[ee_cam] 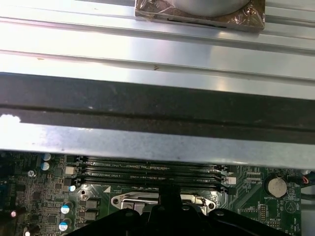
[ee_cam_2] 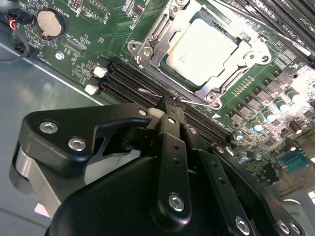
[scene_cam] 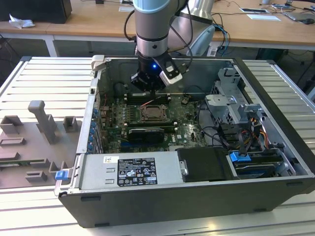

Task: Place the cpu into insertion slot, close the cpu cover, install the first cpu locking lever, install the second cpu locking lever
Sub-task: 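Install the first cpu locking lever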

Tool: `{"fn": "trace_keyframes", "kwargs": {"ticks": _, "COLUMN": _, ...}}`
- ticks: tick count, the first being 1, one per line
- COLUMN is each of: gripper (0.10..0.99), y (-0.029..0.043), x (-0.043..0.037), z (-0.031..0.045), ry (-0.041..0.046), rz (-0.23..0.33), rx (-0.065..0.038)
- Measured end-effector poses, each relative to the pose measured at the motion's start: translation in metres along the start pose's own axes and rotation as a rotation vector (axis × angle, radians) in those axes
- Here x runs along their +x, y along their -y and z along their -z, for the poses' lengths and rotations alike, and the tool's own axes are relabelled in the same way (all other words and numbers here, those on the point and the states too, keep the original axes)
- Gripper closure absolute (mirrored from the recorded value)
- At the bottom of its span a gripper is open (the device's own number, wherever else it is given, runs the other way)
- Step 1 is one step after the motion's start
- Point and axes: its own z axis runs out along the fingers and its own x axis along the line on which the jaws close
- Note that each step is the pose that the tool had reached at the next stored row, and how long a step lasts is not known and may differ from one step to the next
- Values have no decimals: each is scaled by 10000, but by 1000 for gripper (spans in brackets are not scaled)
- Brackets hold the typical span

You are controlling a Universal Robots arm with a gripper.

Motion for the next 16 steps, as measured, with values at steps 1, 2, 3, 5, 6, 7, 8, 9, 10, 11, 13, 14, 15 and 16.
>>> {"fn": "trace_keyframes", "kwargs": {"ticks": 1, "gripper": 980, "y": -13, "x": -16, "z": -3, "ry": 0, "rz": 1, "rx": 0}}
{"fn": "trace_keyframes", "kwargs": {"ticks": 2, "gripper": 980, "y": -22, "x": -26, "z": -5, "ry": -1, "rz": 0, "rx": 1}}
{"fn": "trace_keyframes", "kwargs": {"ticks": 3, "gripper": 980, "y": -30, "x": -32, "z": -6, "ry": 0, "rz": 0, "rx": 1}}
{"fn": "trace_keyframes", "kwargs": {"ticks": 5, "gripper": 980, "y": -35, "x": -56, "z": -13, "ry": 0, "rz": 0, "rx": 0}}
{"fn": "trace_keyframes", "kwargs": {"ticks": 6, "gripper": 980, "y": -34, "x": -61, "z": -15, "ry": 0, "rz": 1, "rx": 0}}
{"fn": "trace_keyframes", "kwargs": {"ticks": 7, "gripper": 980, "y": -34, "x": -69, "z": -18, "ry": 0, "rz": 0, "rx": 0}}
{"fn": "trace_keyframes", "kwargs": {"ticks": 8, "gripper": 980, "y": -32, "x": -81, "z": -26, "ry": -1, "rz": 1, "rx": 1}}
{"fn": "trace_keyframes", "kwargs": {"ticks": 9, "gripper": 980, "y": -31, "x": -85, "z": -33, "ry": -1, "rz": 1, "rx": 1}}
{"fn": "trace_keyframes", "kwargs": {"ticks": 10, "gripper": 980, "y": -29, "x": -92, "z": -42, "ry": -1, "rz": 1, "rx": 1}}
{"fn": "trace_keyframes", "kwargs": {"ticks": 11, "gripper": 980, "y": -26, "x": -100, "z": -59, "ry": -1, "rz": 1, "rx": 1}}
{"fn": "trace_keyframes", "kwargs": {"ticks": 13, "gripper": 980, "y": -21, "x": -114, "z": -100, "ry": -1, "rz": 1, "rx": 1}}
{"fn": "trace_keyframes", "kwargs": {"ticks": 14, "gripper": 980, "y": -18, "x": -120, "z": -116, "ry": 0, "rz": 0, "rx": 0}}
{"fn": "trace_keyframes", "kwargs": {"ticks": 15, "gripper": 980, "y": -17, "x": -122, "z": -128, "ry": 0, "rz": 0, "rx": 1}}
{"fn": "trace_keyframes", "kwargs": {"ticks": 16, "gripper": 980, "y": -15, "x": -123, "z": -142, "ry": -1, "rz": 0, "rx": 0}}
